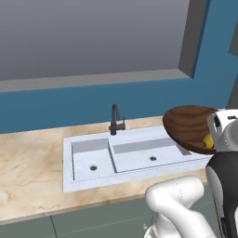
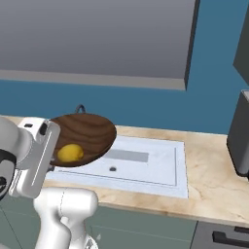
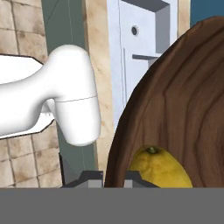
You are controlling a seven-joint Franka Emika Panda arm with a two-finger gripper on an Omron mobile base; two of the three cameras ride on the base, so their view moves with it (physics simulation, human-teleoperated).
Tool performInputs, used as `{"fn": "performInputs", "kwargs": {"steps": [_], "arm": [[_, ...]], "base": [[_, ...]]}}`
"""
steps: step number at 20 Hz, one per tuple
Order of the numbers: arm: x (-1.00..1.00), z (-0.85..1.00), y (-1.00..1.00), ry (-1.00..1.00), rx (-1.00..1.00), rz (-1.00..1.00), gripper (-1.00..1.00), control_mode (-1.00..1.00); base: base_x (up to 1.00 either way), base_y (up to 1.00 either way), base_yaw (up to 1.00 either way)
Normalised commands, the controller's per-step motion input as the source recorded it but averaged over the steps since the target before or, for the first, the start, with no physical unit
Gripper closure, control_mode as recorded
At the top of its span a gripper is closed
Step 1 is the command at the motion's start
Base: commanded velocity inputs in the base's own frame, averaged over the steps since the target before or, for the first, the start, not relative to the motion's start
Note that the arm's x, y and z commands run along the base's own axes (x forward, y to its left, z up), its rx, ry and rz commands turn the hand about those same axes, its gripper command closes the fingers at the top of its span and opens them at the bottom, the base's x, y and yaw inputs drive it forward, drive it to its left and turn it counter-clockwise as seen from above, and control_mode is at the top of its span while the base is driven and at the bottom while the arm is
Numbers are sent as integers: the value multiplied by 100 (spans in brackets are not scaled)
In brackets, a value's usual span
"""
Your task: Pick the lemon from the cabinet and place it in the bowl. Then pick the bowl and place it in the sink. Then turn on the sink facuet.
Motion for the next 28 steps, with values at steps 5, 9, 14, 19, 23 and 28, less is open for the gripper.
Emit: {"fn": "performInputs", "kwargs": {"steps": [5, 9, 14, 19, 23, 28], "arm": [[0, 0, 0, 0, 0, 0, 100, 100], [0, 0, 0, 0, 0, 0, 100, 100], [0, 0, 0, 0, 0, 0, 100, 100], [0, -23, 31, 4, 0, 3, 100, -100], [0, -34, 92, 14, 0, 20, 100, -100], [0, -57, 100, 12, 0, 25, 100, -100]], "base": [[34, 13, -7], [39, 4, -5], [21, 4, -1], [0, 3, 0], [0, 0, 0], [0, 0, 0]]}}
